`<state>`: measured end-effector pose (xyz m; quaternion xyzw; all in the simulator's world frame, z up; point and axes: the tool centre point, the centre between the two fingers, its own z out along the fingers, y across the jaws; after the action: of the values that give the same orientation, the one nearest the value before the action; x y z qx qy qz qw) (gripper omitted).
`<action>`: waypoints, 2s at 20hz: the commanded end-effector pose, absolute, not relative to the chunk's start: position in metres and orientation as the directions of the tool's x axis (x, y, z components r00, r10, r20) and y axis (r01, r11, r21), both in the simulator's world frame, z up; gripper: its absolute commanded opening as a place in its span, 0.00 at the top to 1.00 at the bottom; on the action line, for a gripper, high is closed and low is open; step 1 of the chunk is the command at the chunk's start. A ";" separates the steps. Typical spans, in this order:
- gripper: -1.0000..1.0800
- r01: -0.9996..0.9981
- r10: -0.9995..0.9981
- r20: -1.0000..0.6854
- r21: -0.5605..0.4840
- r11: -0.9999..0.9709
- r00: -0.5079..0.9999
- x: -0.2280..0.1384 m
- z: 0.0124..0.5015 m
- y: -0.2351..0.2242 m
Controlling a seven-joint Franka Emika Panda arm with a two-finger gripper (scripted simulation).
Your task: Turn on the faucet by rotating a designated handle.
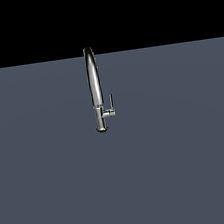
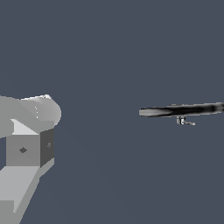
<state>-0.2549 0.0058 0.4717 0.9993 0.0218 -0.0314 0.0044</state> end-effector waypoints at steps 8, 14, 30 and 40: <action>1.00 0.028 0.029 -0.078 -0.006 -1.000 0.996 -0.248 0.470 0.007; 1.00 -0.011 -0.006 -0.118 -0.040 -0.999 0.993 -0.232 0.467 0.010; 1.00 -0.229 -0.159 -0.332 -0.186 -0.955 0.930 -0.150 0.439 0.016; 1.00 -0.395 -0.233 -0.490 -0.256 -0.882 0.840 -0.094 0.409 0.015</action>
<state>-0.1023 0.0154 0.4143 0.9489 -0.1562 -0.2182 -0.1664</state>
